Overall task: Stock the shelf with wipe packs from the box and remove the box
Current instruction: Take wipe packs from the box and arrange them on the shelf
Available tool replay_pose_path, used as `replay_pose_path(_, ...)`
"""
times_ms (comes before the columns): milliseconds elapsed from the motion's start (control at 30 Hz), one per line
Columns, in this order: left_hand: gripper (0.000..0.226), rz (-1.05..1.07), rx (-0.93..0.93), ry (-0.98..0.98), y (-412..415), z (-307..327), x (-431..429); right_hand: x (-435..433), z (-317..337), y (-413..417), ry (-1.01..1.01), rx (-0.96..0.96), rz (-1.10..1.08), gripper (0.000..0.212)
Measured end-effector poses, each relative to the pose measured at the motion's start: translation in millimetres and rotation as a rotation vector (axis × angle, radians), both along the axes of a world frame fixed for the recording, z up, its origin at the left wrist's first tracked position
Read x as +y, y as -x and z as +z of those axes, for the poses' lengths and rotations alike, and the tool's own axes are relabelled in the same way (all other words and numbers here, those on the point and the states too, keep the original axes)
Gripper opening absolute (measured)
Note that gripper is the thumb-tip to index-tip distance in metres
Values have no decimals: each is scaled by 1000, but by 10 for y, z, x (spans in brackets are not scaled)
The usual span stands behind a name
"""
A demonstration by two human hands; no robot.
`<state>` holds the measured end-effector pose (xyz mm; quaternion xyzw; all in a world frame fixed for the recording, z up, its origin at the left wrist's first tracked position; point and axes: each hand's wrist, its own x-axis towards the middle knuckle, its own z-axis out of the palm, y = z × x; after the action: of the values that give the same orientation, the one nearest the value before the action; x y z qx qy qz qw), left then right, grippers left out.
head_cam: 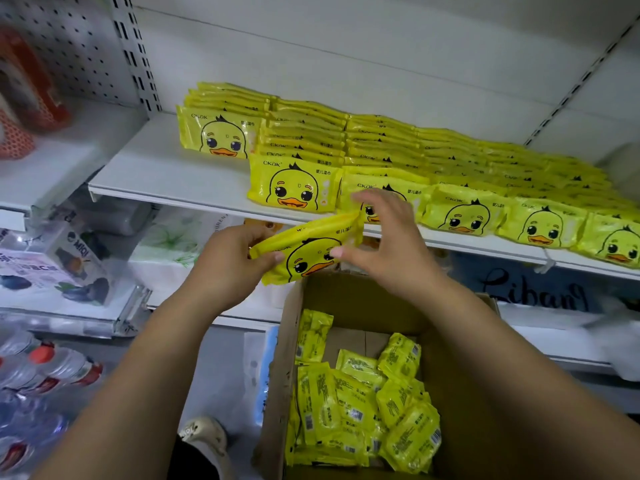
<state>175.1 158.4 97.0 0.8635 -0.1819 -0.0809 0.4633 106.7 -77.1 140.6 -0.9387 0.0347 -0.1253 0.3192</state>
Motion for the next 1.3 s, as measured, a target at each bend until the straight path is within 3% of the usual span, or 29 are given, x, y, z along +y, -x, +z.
replay_pose_path(67,6,-1,-70,-20,-15,49,26,102,27,-164,180,70,176,76)
replay_pose_path(200,6,28,-146,-8,-79,119,97,294,115,-522,464,206,286,62)
replay_pose_path(300,16,168,-176,69,-172,106,170,408,199,-805,444,224,322,39)
replay_pose_path(400,26,379,-157,271,-281,149,270,555,277,-1102,301,204,317,28)
replay_pose_path(533,28,593,-103,317,-480,32,601,805,397,-1602,257,141,277,44)
replay_pose_path(667,25,716,-44,234,-647,-123,796,1066,370,-2219,168,109,238,42)
replay_pose_path(733,26,707,-46,198,-730,-169,789,1195,332,-2494,135,84,248,40)
replay_pose_path(867,31,637,-72,130,-864,-315,783,1396,198,-2960,204,50,217,57)
replay_pose_path(1100,35,599,-101,51,-1181,-510,732,1292,-85,-3334,403,171,222,54)
replay_pose_path(1300,37,586,-88,-28,-1304,-572,596,1088,-155,-3358,484,97,262,47)
